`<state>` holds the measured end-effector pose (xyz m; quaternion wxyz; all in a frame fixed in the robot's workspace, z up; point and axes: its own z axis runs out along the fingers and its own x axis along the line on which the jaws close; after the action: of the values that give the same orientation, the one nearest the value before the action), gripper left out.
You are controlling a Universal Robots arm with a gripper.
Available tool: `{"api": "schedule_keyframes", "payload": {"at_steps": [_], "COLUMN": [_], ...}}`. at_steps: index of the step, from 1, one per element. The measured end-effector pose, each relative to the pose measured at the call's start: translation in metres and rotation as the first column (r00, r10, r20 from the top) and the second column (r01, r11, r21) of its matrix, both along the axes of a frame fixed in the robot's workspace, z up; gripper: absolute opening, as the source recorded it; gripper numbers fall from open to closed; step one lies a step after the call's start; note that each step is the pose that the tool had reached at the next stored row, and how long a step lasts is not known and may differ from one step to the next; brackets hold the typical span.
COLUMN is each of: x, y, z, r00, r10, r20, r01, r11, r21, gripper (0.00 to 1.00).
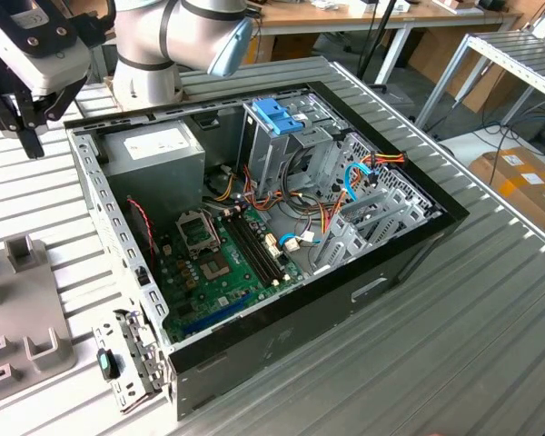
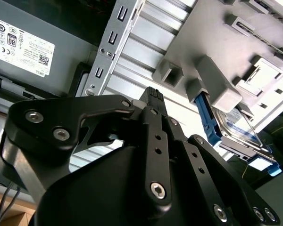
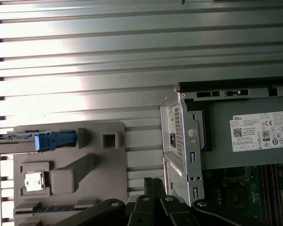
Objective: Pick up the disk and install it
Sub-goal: 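Reach for the disk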
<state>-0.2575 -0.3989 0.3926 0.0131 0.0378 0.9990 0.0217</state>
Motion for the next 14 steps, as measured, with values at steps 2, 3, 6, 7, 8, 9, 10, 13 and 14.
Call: {"api": "schedule_keyframes", "payload": {"at_steps": [2, 3, 6, 7, 8, 9, 10, 13, 14], "x": [-0.0004, -0.0006, -0.0006, -0.0006, -0.0007, -0.0010, -0.0017, -0.0039, -0.0046], "y": [0.0000, 0.0000, 0.0000, 0.0000, 0.0000, 0.0000, 0.0000, 0.0000, 0.0000], "z": [0.0000, 0.0000, 0.0000, 0.0000, 0.0001, 0.0001, 0.0000, 0.0000, 0.0001], "r00": [1.0000, 1.0000, 1.0000, 1.0000, 1.0000, 1.0000, 1.0000, 1.0000, 1.0000], "r10": [0.000, 0.000, 0.000, 0.000, 0.000, 0.000, 0.000, 0.000, 0.000], "r20": [-0.0001, 0.0000, 0.0000, 0.0000, -0.0001, -0.0001, 0.0000, 0.0000, -0.0001], "r01": [0.000, 0.000, 0.000, 0.000, 0.000, 0.000, 0.000, 0.000, 0.000], "r11": [1.0000, 1.0000, 1.0000, 1.0000, 1.0000, 1.0000, 1.0000, 1.0000, 1.0000], "r21": [0.0000, 0.0000, 0.0000, 0.0000, 0.0000, -0.0001, 0.0000, 0.0000, -0.0001], "gripper": [0.11, 0.11, 0.11, 0.11, 0.11, 0.11, 0.11, 0.11, 0.11]}}
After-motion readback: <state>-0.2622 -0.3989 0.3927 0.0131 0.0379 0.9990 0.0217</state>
